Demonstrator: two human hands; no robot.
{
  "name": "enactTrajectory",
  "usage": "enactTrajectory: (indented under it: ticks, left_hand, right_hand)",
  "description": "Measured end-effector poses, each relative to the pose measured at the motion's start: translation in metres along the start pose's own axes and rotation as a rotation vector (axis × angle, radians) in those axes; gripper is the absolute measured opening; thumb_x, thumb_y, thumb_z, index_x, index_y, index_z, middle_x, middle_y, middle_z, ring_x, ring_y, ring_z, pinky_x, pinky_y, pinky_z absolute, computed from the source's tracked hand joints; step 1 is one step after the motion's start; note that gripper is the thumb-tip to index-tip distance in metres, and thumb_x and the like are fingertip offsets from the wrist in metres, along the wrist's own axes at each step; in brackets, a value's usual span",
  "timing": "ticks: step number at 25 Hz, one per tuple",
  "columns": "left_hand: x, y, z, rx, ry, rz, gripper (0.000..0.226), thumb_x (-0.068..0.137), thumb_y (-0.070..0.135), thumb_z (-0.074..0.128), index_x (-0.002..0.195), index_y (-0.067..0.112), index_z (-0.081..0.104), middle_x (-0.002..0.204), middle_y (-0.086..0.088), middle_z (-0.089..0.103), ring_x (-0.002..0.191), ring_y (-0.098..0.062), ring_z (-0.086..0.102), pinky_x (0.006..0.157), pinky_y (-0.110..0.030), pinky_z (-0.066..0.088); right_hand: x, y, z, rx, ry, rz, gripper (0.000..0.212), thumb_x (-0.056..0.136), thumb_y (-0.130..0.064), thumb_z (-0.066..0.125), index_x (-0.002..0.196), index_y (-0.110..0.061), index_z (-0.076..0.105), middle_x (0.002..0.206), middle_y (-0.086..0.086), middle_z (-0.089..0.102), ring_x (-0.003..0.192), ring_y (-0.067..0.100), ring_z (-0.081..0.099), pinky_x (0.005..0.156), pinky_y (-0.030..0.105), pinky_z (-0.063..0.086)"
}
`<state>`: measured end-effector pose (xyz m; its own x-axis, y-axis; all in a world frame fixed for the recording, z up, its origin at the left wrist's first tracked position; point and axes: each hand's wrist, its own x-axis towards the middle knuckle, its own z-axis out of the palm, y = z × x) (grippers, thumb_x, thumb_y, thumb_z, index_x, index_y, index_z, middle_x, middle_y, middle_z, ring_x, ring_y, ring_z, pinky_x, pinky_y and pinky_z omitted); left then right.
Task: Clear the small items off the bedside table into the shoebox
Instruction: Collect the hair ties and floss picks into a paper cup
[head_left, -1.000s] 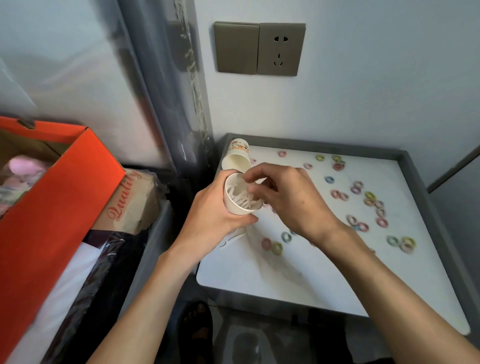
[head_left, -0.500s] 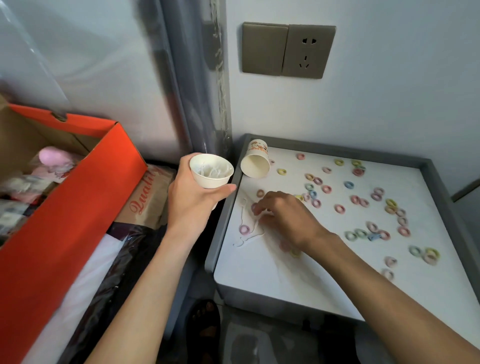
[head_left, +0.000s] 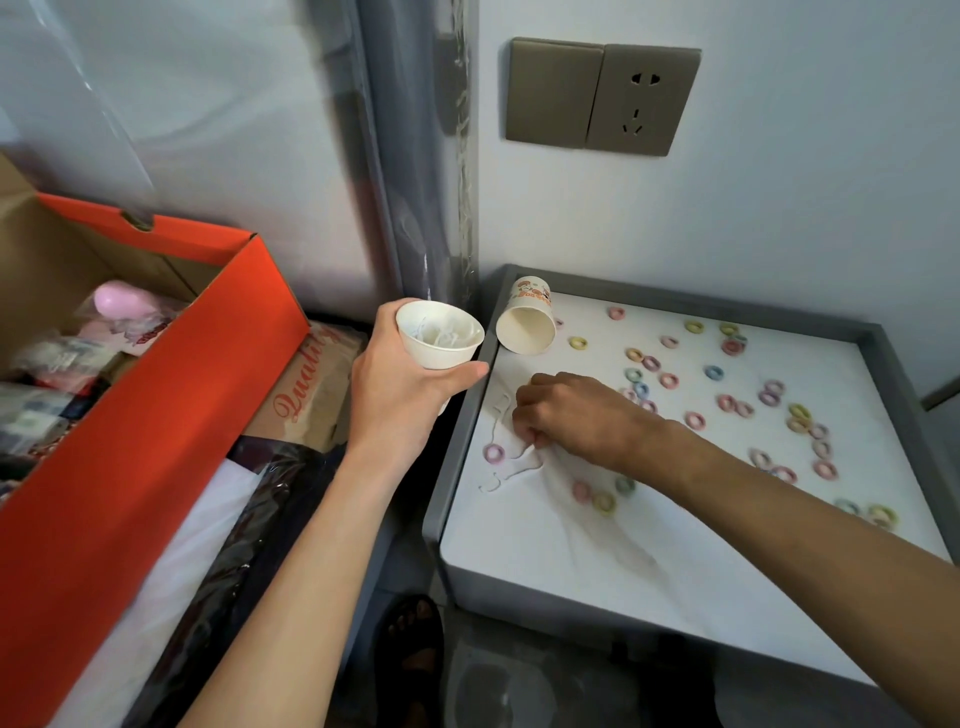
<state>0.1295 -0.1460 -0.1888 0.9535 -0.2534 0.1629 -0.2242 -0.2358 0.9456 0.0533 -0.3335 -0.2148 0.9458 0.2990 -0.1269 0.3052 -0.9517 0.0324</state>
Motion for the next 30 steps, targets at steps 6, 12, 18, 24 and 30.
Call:
enactTrajectory:
  ticks: [6,12,18,24,30]
  left_hand:
    - [0.003,-0.002,-0.002,0.000,0.018,0.000,0.072,0.046,0.035,0.088,0.110,0.029,0.055,0.100,0.014,0.066,0.098,-0.013,0.064,0.089,-0.046,0.054]
    - [0.004,-0.003,0.000,0.013,0.021,0.007,0.073,0.049,0.031,0.089,0.113,0.026,0.055,0.099,0.014,0.065,0.097,-0.012,0.064,0.088,-0.042,0.054]
    - [0.004,-0.006,-0.002,0.024,0.019,0.007,0.071,0.053,0.025,0.091,0.113,0.026,0.055,0.098,0.015,0.065,0.095,-0.009,0.063,0.086,-0.035,0.054]
    - [0.005,-0.007,-0.002,0.025,0.023,0.015,0.070,0.052,0.027,0.091,0.112,0.027,0.055,0.097,0.017,0.065,0.092,-0.004,0.062,0.082,-0.029,0.053]
    - [0.005,-0.006,-0.004,0.018,0.017,0.014,0.069,0.050,0.030,0.089,0.111,0.027,0.056,0.096,0.017,0.066,0.092,-0.003,0.063,0.082,-0.029,0.053]
  right_hand:
    - [0.018,0.013,-0.011,0.095,0.049,0.001,0.024,0.078,0.002,0.052,0.091,-0.018,0.050,0.084,-0.007,0.061,0.077,0.024,0.058,0.060,0.034,0.046]
    - [0.039,0.014,-0.008,0.205,0.000,-0.094,0.032,0.082,0.001,0.058,0.105,-0.018,0.070,0.084,-0.004,0.058,0.079,0.017,0.062,0.070,0.027,0.048]
    - [0.043,0.015,0.003,0.198,0.061,-0.168,0.017,0.081,0.000,0.068,0.092,-0.012,0.074,0.094,0.002,0.068,0.091,0.020,0.062,0.076,0.028,0.046]
    - [0.044,0.012,0.006,0.070,0.034,-0.131,0.009,0.092,-0.011,0.058,0.098,-0.010,0.064,0.102,0.006,0.061,0.100,0.023,0.057,0.078,0.030,0.040]
    - [0.009,0.002,-0.013,0.278,0.200,0.025,0.021,0.082,0.000,0.066,0.095,-0.015,0.063,0.089,-0.005,0.061,0.080,0.012,0.061,0.070,0.030,0.049]
